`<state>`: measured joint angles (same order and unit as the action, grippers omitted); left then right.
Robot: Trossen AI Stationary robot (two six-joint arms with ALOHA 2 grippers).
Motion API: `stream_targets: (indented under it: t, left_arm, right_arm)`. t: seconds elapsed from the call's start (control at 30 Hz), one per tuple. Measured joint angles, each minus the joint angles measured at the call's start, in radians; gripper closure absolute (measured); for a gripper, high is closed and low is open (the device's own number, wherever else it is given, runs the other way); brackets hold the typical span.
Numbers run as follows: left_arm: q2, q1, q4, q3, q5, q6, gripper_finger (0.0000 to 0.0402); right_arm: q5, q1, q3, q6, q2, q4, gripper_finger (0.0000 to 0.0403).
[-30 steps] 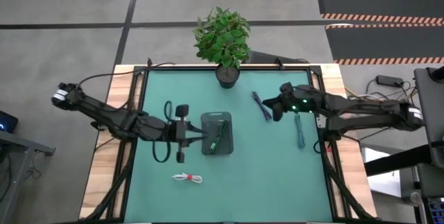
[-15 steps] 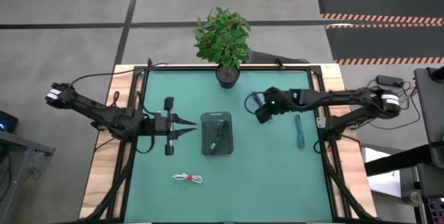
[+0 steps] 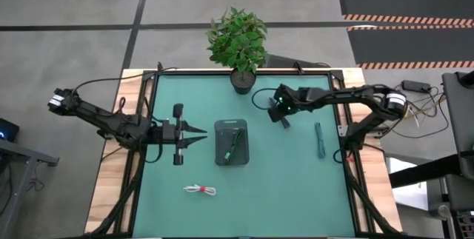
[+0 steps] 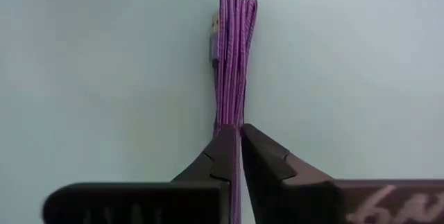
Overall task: Pick and place USB-C Cables
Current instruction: Put the violet charger cable into the black bin
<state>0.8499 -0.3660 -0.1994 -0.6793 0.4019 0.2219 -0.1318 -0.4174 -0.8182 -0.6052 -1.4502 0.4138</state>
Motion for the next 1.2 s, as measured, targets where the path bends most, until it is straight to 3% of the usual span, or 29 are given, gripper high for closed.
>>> stream_targets:
  t: [0.4, 0.63, 0.8, 1.03, 1.1, 1.2]
  left_arm:
    - [-0.05, 0.0, -0.001, 0.032, 0.03, 0.004, 0.0356]
    - [-0.053, 0.0, 0.005, 0.034, 0.031, 0.004, 0.0356]
    - [-0.052, 0.0, 0.008, 0.035, 0.031, 0.004, 0.0356]
    - [-0.052, 0.0, 0.006, 0.039, 0.031, 0.021, 0.0356]
    - [-0.052, 0.0, -0.01, 0.042, 0.031, 0.049, 0.0356]
    - [-0.052, 0.0, -0.036, 0.043, 0.031, 0.048, 0.0356]
  right_arm:
    - [-0.022, -0.013, -0.08, 0.015, -0.111, -0.004, 0.0239]
    - [-0.026, -0.013, -0.117, 0.014, -0.189, -0.004, 0.0211]
    - [-0.03, -0.013, -0.126, 0.004, -0.214, -0.003, 0.0234]
    - [-0.026, -0.013, -0.125, -0.047, -0.209, 0.017, 0.0341]
    - [0.024, -0.013, -0.122, -0.047, -0.186, 0.026, 0.0375]
    - [0.072, 0.023, -0.119, -0.053, -0.108, 0.035, 0.0383]
